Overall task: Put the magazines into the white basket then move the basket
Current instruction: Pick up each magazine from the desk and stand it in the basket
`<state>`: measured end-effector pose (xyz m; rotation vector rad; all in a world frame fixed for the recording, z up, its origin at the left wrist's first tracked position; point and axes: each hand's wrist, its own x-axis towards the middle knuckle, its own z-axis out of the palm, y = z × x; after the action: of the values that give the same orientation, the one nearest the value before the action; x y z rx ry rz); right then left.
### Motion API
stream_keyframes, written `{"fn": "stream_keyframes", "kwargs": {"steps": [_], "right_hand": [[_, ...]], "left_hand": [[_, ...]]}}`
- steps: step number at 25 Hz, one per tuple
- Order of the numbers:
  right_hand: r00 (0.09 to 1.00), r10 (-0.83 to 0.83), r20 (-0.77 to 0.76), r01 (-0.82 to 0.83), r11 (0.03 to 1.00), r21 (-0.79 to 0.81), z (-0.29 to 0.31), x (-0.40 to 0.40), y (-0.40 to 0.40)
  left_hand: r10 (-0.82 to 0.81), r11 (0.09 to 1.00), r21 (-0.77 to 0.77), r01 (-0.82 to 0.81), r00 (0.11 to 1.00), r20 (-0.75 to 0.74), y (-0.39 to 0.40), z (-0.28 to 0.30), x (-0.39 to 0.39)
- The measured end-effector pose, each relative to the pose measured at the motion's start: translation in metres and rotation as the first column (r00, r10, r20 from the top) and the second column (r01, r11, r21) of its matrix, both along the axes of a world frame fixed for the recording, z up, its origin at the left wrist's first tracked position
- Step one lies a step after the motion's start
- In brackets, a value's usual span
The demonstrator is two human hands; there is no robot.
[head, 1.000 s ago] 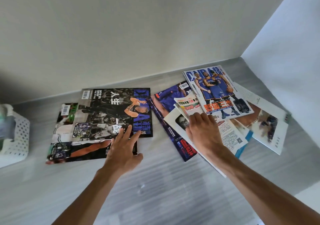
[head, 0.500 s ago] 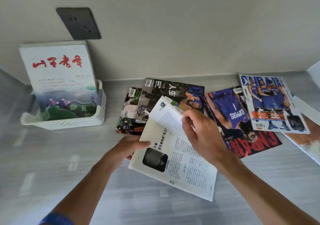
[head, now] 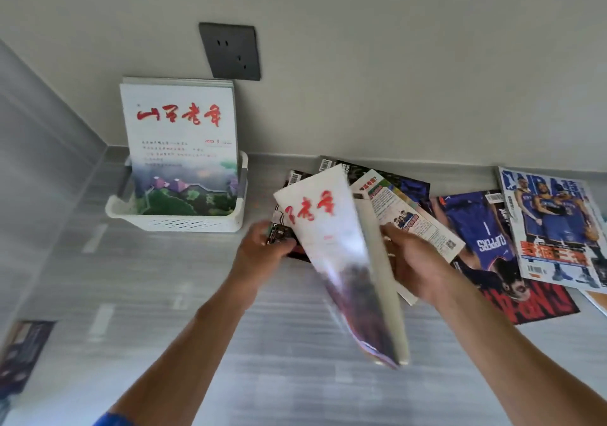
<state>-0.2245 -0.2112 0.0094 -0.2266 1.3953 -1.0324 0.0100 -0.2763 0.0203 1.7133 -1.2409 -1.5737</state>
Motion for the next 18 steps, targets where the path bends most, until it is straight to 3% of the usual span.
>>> {"fn": "stream_keyframes", "kwargs": {"steps": [2,5,7,9,10,12,13,15,18], "right_hand": [[0.995,0.099,0.032,-0.1,0.993,0.056,-0.013,0.011,0.006],[0.951,0.307,-0.041,-0.308,0.951,-0.026,-0.016,0.043,0.008],[0.877,0.373,-0.302,-0.417,0.903,-0.097,-0.014,0.071,0.004],[0.742,0.237,-0.627,-0.39,0.914,-0.116,-0.012,0.089,-0.003],[0.73,0.17,-0.662,-0.349,0.926,-0.147,-0.008,0.09,-0.007],[0.867,0.13,-0.481,-0.284,0.922,-0.262,0.004,0.085,-0.014],[0.928,0.144,-0.344,-0.258,0.914,-0.312,0.013,0.082,-0.018],[0.962,0.178,-0.209,-0.245,0.899,-0.364,0.03,0.082,-0.033],[0.872,0.13,-0.473,-0.33,0.869,-0.37,0.038,0.095,-0.06]], "left_hand": [[-0.101,0.991,0.076,0.109,0.99,-0.102,0.022,-0.032,-0.001],[-0.117,0.993,-0.043,0.111,0.974,-0.195,0.038,-0.056,-0.011],[-0.212,0.971,-0.144,0.19,0.964,-0.158,0.039,-0.055,-0.024],[-0.224,0.968,-0.15,0.2,0.961,-0.163,0.035,-0.051,-0.03],[-0.202,0.972,-0.153,0.177,0.964,-0.171,0.033,-0.048,-0.027],[-0.07,0.995,-0.096,0.041,0.942,-0.328,0.024,-0.041,-0.012],[0.015,0.999,-0.022,-0.028,0.885,-0.464,0.017,-0.037,-0.001],[0.183,0.983,0.125,-0.135,0.773,-0.607,0.0,-0.032,0.03],[0.289,0.957,0.179,-0.228,0.784,-0.549,-0.019,-0.027,0.078]]}}
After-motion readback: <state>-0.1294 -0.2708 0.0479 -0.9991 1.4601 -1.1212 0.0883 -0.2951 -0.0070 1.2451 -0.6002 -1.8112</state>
